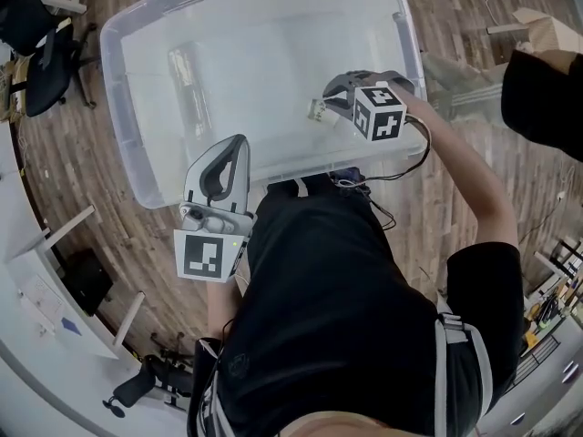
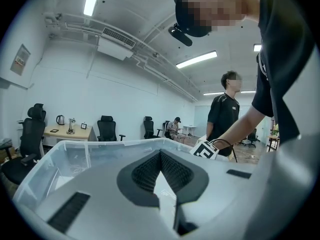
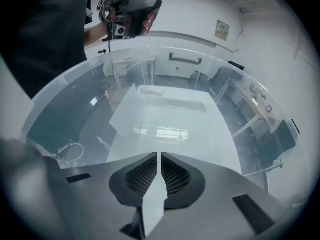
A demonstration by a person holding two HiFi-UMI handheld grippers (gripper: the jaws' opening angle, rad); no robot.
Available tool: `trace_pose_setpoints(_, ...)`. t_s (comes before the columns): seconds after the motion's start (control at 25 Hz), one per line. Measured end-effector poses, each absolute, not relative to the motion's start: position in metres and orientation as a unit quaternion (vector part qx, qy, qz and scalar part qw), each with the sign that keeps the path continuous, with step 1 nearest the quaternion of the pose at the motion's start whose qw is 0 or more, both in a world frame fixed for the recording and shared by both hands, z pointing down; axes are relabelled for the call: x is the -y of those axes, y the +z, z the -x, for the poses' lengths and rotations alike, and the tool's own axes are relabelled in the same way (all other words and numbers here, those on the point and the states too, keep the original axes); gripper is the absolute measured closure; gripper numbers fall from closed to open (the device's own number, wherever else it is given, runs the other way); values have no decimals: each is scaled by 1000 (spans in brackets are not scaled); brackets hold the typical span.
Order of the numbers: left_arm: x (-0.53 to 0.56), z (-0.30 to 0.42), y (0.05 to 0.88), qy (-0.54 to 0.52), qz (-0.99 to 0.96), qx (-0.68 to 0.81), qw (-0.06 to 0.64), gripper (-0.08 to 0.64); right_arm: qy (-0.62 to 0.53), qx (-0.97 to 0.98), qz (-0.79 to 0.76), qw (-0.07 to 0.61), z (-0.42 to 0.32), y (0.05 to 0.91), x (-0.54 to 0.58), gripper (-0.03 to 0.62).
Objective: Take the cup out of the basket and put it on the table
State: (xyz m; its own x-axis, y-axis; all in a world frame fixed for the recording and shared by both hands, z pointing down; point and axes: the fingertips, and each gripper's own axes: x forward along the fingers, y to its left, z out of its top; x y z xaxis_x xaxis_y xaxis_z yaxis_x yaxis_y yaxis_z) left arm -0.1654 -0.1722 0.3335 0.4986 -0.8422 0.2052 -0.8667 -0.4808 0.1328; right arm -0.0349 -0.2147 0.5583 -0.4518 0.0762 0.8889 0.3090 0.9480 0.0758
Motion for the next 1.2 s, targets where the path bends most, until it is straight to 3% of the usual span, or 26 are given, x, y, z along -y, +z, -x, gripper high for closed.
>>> trace_pose_setpoints(0.44,168,183,342,63,-846,517,117,542,-145,766,230,583,13,615,196,566)
trace_pose_setpoints(0.56,169,185,343,60,-844,519,120,542,-152,739,256,604,8,629,199,501)
trace_pose_setpoints(0.84,169,192,346,63,-837,529,124,543,-211,667,326,636,-12,655,201,446)
trace_pose_setpoints(1.04,168,197,345,48,-835,534,126,543,-247,647,358,626,-13,674,189,373)
trace_pose_setpoints(1.2,169,203,346,44,-831,539,129,543,-273,657,354,607,-6,684,186,353)
